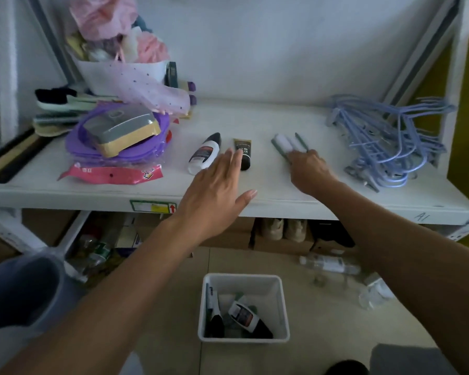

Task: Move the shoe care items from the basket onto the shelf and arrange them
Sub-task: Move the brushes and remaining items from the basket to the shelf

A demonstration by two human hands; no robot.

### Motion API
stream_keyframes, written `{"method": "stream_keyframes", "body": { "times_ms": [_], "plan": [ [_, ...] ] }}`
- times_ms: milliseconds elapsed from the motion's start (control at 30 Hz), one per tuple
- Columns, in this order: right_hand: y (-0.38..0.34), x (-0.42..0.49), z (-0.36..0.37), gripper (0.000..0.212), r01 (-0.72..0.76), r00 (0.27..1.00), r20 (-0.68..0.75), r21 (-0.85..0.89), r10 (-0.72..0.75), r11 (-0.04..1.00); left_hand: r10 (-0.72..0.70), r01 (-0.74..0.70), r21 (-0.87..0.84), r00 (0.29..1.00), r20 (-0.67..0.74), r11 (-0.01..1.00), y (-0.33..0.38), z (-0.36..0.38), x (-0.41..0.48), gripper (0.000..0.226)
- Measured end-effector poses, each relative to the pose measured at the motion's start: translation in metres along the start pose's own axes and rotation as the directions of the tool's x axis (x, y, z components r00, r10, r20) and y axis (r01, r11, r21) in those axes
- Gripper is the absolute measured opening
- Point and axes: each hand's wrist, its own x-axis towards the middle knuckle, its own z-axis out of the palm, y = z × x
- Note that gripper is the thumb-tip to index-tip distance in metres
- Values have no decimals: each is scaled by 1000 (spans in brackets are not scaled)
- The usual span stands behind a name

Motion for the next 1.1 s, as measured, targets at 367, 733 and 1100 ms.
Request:
{"method": "stream_keyframes", "body": {
  "times_ms": [367,733,1100],
  "plan": [
    [-26,-40,-9,40,126,988,-94,24,-123,992,20,-21,16,999,46,1000,9,-4,-20,77],
    [-81,-134,-8,37,330,943,-81,111,-322,938,-69,67,16,976,206,998,17,26,-118,78],
    [-92,-170,143,39,211,898,344,210,-274,955,-181,133,127,817,547,983,-15,78,-145,97]
  ]
}}
